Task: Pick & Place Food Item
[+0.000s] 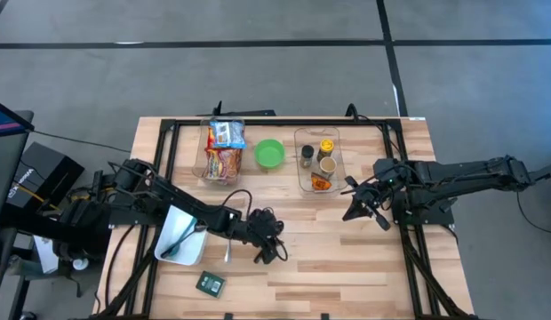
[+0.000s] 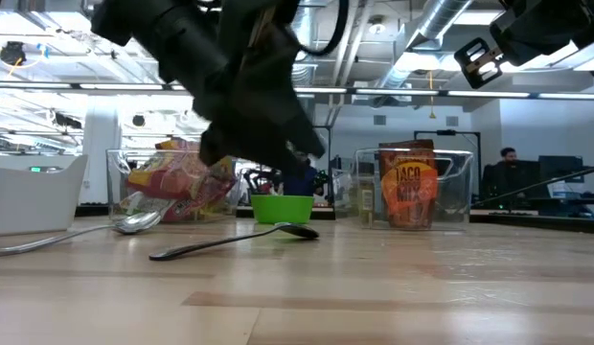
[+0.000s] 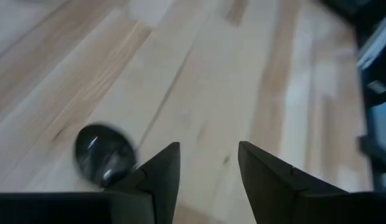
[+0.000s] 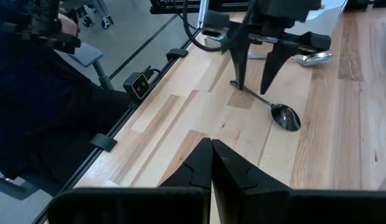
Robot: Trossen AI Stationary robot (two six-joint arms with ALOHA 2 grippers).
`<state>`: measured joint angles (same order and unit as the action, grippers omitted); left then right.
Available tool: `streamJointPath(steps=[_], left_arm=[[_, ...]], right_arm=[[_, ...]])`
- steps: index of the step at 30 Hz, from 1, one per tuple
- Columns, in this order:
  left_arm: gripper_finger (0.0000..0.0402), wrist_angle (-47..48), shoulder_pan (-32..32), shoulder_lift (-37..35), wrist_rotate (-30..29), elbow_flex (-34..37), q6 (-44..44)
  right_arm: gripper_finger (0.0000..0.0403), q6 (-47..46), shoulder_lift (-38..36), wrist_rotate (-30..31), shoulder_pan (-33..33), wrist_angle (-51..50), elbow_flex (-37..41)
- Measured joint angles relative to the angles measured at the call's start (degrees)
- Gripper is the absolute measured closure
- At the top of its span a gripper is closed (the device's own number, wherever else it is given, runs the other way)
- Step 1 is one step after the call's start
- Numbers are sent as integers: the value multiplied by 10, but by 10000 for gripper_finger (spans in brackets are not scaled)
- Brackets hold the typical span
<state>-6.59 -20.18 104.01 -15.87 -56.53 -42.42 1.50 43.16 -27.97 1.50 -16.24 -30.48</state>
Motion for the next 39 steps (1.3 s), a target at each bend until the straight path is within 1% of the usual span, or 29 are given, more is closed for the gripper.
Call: streamJointPath(steps=[8,14,17,21,28,39], left_arm=[[267,-112,0,0,2,-5,6],[300,-114,0,0,38,-63,70],[320,-94,0,0,42,-98,100],[349,-45,2,0,42,-146,127],[396,-38,3,0,39,-193,171],[401,-47,7,8,39,-200,182]], right_arm=[[403,0,0,0,0,0,0],[403,0,0,0,0,0,0],[403,0,0,0,0,0,0],[403,0,0,0,0,0,0],[403,1,0,0,0,0,0],[403,5,0,2,0,0,0]])
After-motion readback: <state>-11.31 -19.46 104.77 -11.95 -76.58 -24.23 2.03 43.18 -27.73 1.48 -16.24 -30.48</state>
